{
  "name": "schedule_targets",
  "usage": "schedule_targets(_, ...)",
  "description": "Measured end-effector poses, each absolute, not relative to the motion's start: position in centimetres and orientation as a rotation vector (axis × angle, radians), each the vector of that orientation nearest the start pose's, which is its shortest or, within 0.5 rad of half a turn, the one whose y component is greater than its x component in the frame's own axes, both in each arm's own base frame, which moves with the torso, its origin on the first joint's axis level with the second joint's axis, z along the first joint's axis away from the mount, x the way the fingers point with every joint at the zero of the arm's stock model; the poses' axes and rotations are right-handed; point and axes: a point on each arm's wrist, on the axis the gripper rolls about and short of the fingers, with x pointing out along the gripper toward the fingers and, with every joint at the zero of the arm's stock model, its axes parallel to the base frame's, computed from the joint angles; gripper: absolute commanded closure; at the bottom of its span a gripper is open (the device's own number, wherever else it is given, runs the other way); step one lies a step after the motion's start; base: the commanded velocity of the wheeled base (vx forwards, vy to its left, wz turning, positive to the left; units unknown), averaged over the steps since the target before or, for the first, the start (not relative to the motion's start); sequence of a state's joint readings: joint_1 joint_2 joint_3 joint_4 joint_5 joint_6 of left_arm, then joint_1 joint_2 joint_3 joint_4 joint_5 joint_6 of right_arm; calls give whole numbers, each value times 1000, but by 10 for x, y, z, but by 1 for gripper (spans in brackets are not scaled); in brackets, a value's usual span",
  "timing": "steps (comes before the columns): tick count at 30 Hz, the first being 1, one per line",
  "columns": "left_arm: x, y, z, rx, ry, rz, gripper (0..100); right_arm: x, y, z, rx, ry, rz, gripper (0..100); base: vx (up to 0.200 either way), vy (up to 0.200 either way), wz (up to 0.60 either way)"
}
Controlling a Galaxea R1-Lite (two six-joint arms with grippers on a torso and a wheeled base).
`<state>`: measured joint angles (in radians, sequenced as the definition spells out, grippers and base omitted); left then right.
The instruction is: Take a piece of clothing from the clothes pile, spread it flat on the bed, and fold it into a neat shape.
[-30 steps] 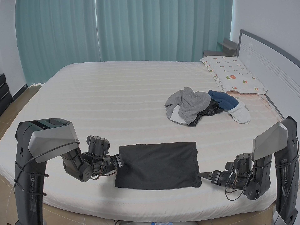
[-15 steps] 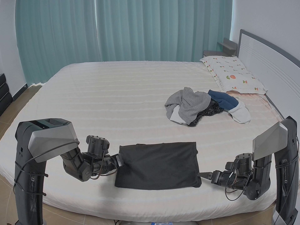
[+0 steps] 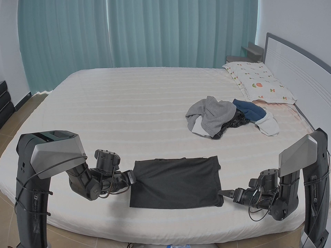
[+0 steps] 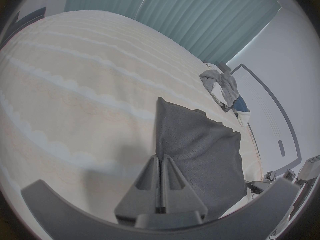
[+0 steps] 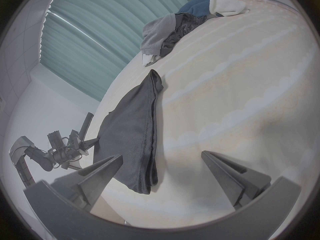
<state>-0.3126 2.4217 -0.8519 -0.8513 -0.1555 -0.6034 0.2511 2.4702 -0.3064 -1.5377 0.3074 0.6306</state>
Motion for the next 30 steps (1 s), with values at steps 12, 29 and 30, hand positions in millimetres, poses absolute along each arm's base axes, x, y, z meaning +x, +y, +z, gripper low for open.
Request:
schedule_targets(12,358,-120,-42,-509,833,-217,100,272,77,-60,610,782,322,0,0,200,0)
schedule_targets(29,357,-120,-41,-510,835,-215,100,272,77,-60,610,782,323,0,0,200,0)
schedule_targets(30,357,-120,-41,-510,835,-215,100,272,77,-60,610,782,323,0,0,200,0)
